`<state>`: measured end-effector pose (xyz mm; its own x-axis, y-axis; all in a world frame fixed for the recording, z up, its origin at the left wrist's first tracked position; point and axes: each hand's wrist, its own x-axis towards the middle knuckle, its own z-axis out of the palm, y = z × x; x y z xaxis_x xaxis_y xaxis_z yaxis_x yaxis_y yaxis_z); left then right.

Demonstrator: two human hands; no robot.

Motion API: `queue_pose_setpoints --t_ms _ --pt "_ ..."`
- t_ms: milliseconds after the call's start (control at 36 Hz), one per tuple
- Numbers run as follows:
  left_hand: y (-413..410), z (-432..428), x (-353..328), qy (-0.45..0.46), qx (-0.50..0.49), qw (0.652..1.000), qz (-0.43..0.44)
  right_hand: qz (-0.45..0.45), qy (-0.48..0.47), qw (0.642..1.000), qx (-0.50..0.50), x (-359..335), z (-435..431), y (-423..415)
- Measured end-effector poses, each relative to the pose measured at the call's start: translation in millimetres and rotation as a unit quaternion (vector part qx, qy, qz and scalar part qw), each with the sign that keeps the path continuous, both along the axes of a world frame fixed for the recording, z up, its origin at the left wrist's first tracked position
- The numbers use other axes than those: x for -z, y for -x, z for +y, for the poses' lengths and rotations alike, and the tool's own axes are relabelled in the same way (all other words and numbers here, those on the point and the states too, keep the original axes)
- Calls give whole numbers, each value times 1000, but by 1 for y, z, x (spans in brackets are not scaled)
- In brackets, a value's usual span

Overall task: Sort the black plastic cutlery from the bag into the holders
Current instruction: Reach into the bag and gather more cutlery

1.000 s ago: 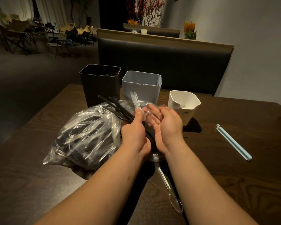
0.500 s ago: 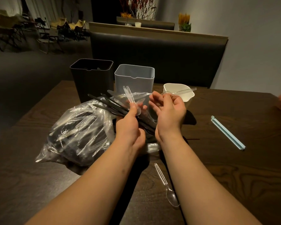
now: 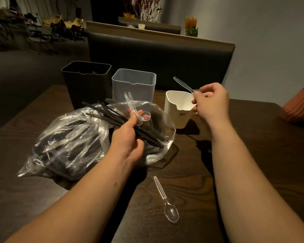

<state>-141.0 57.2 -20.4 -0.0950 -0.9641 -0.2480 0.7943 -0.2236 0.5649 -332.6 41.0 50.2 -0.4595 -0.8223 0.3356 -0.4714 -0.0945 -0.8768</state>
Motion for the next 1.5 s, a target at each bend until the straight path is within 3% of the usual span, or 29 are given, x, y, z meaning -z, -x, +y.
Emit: queue_pose_setpoints --t_ms 139,306,500,667,778,833,889,944,1028,1083,1194,1250,1417,1500 --pt "0 0 -1 -1 -1 1000 -3 242 -24 970 31 -20 -18 27" --pt "-1 0 -4 -1 -10 1000 -4 376 -105 920 -24 -21 -49 20" --pt "-5 0 -2 6 3 1000 23 454 -158 870 -110 -12 -65 6" --pt "-5 1 -3 23 11 1000 11 474 -167 857 -116 -6 -70 13" --pt "-4 4 -5 26 11 1000 8 442 -73 890 -81 -11 -51 15" --pt "-5 3 -5 28 12 1000 4 400 -36 909 -114 -13 -22 7" --pt "-6 3 -3 27 11 1000 -1 357 -66 909 -206 -15 14 -4" --pt "-5 3 -3 25 10 1000 -16 334 -147 875 -317 -13 42 -11" --pt "-4 4 0 30 6 998 -50 339 -284 788 -428 -4 65 -22" --pt "-4 4 2 35 10 996 -77 375 -323 744 -449 8 72 -34" --pt "-5 3 6 52 18 993 -102 456 -357 688 -436 26 82 -53" --pt "-6 4 5 54 17 993 -104 486 -368 673 -419 29 87 -58" --pt "-4 9 1 58 23 990 -127 530 -324 673 -400 30 88 -62" --pt "-3 9 2 60 26 990 -128 518 -323 668 -426 29 80 -57"
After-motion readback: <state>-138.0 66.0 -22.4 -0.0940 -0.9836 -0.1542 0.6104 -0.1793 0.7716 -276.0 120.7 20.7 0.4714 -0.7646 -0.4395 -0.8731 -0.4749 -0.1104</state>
